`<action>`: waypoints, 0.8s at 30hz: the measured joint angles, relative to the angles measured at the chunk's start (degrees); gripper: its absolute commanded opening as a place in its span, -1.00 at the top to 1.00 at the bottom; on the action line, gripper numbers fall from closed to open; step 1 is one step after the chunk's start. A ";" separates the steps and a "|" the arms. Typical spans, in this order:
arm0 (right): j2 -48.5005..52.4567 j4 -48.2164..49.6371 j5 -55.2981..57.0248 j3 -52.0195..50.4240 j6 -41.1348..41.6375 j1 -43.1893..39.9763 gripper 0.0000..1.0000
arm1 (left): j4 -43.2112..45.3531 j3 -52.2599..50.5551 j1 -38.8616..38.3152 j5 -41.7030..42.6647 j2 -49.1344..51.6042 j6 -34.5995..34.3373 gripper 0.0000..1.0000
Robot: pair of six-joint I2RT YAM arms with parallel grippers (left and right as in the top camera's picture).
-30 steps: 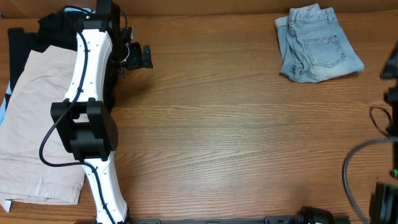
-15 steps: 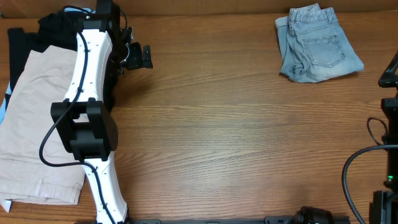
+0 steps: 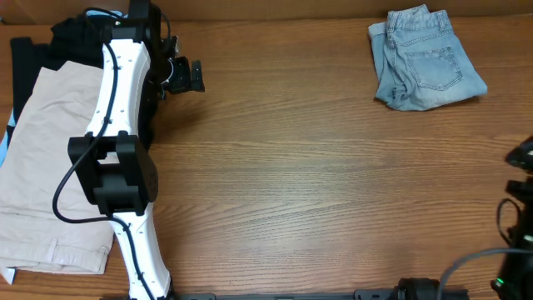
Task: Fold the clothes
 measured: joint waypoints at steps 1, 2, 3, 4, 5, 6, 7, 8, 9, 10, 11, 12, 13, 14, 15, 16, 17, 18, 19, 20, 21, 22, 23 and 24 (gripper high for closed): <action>-0.61 3.30 -1.49 -2.60 -1.90 0.00 -1.00 | 0.00 0.00 0.00 0.00 0.00 0.00 -1.00; -1.11 5.99 -3.41 -5.16 -4.00 0.02 -1.00 | 0.00 0.00 0.00 0.00 0.00 0.00 -1.00; -1.66 9.14 -6.03 -7.98 -6.29 0.00 -1.00 | 0.00 0.00 0.00 -0.02 0.00 0.02 -1.00; -2.25 12.55 -9.07 -10.91 -8.85 0.00 -1.00 | 0.02 0.00 0.00 0.00 0.00 0.00 -1.00; -2.95 15.76 -12.92 -14.36 -11.89 0.00 -1.00 | 0.00 0.00 0.00 0.00 0.00 0.00 -1.00; -3.45 18.78 -15.52 -16.72 -13.68 0.00 -1.00 | 0.00 0.00 0.00 -0.02 0.00 0.00 -1.00; -4.22 22.47 -18.82 -20.11 -15.67 0.00 -1.00 | 0.02 0.00 0.00 0.00 0.00 0.00 -1.00; -4.98 25.22 -21.18 -23.04 -17.20 0.02 -1.00 | 0.00 0.00 0.00 0.00 0.00 0.00 -1.00; -5.79 26.71 -23.23 -25.66 -18.29 0.00 -1.00 | 0.00 0.00 0.00 0.00 0.00 0.00 -1.00; -6.69 29.09 -24.85 -28.63 -19.02 0.02 -1.00 | 0.00 0.00 0.00 -0.02 0.00 0.00 -1.00; -7.61 30.73 -26.21 -31.50 -19.54 0.09 -1.00 | 0.04 0.00 0.00 0.00 0.00 0.00 -1.00; -8.74 32.70 -27.32 -34.97 -19.61 0.11 -1.00 | 0.00 0.00 0.00 0.00 0.00 0.00 -1.00; -9.79 33.73 -28.13 -37.86 -19.65 0.11 -1.00 | 0.02 0.00 0.00 0.00 0.00 0.00 -1.00; -10.88 34.64 -28.68 -40.74 -19.50 0.11 -1.00 | 0.00 0.00 0.00 0.00 0.00 0.00 -1.00; -12.20 35.52 -29.07 -43.85 -19.43 0.11 -1.00 | 0.00 0.00 0.00 0.00 0.00 0.00 -1.00; -13.46 35.71 -29.40 -46.34 -19.28 0.13 -1.00 | 0.00 0.00 0.00 0.00 0.00 0.00 -0.99; -14.95 36.02 -29.42 -48.87 -19.04 0.22 -1.00 | 0.00 0.00 0.00 0.00 0.00 0.00 -1.00; -16.59 36.13 -29.33 -51.21 -18.93 0.42 -1.00 | 0.02 0.00 0.00 0.00 0.00 0.00 -0.99; -18.27 36.11 -29.18 -53.31 -18.75 0.68 -1.00 | 0.00 0.00 0.00 0.00 0.00 0.00 -1.00; -20.20 36.17 -28.70 -55.54 -18.60 0.94 -1.00 | 0.00 0.00 0.00 0.00 0.00 0.00 -1.00; -21.68 36.09 -28.41 -57.13 -18.53 1.14 -1.00 | 0.02 0.00 0.00 0.00 0.00 0.00 -0.99; -23.08 34.82 -28.06 -58.29 -18.40 1.25 -1.00 | 0.02 0.00 0.00 0.00 0.00 0.00 -1.00; -24.20 32.57 -27.67 -58.84 -18.36 1.29 -1.00 | 0.02 0.00 0.00 0.00 0.00 0.00 -0.99; -25.09 30.40 -26.77 -58.84 -18.27 1.40 -1.00 | -0.02 0.00 0.00 0.00 0.00 0.00 -1.00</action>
